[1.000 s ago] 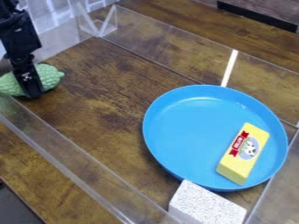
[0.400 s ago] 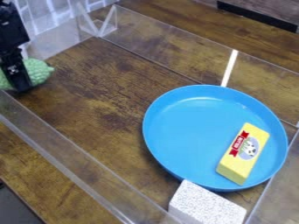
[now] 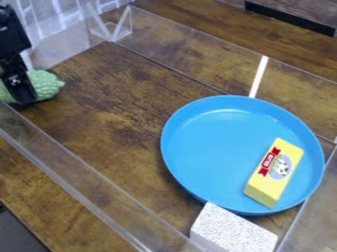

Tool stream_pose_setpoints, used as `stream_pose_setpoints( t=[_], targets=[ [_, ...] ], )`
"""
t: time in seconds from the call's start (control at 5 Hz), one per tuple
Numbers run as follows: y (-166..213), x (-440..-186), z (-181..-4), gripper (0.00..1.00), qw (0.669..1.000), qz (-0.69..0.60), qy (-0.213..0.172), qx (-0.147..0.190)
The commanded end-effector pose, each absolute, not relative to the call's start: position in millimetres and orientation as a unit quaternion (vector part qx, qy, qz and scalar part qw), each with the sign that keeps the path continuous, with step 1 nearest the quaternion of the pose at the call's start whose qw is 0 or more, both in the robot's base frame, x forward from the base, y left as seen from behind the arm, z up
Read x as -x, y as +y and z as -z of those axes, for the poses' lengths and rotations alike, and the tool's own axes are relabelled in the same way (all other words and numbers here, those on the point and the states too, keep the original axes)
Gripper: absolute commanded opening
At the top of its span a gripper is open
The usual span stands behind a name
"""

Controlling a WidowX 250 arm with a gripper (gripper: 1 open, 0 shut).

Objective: Put the green object in the blue tray

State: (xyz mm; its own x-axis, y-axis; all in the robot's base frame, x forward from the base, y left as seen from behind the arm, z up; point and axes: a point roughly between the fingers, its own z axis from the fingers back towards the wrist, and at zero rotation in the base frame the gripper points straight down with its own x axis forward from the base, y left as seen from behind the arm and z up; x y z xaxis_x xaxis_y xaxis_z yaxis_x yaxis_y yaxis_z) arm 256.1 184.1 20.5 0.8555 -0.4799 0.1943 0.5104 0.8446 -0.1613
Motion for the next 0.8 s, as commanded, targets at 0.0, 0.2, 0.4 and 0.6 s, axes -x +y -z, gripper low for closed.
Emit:
stream_pose_setpoints(
  t=[0.0, 0.2, 0.4, 0.6],
  targets=[
    [195, -259, -26.8, 1.0, 0.96, 0.248, -0.089, 0.09],
    [199, -260, -26.0, 1.0, 0.961, 0.243, -0.093, 0.094],
    [197, -269, -28.8, 1.0, 0.959, 0.247, -0.096, 0.1],
    [193, -265, -27.6, 0.0, 0.963, 0.227, -0.1, 0.103]
  ],
)
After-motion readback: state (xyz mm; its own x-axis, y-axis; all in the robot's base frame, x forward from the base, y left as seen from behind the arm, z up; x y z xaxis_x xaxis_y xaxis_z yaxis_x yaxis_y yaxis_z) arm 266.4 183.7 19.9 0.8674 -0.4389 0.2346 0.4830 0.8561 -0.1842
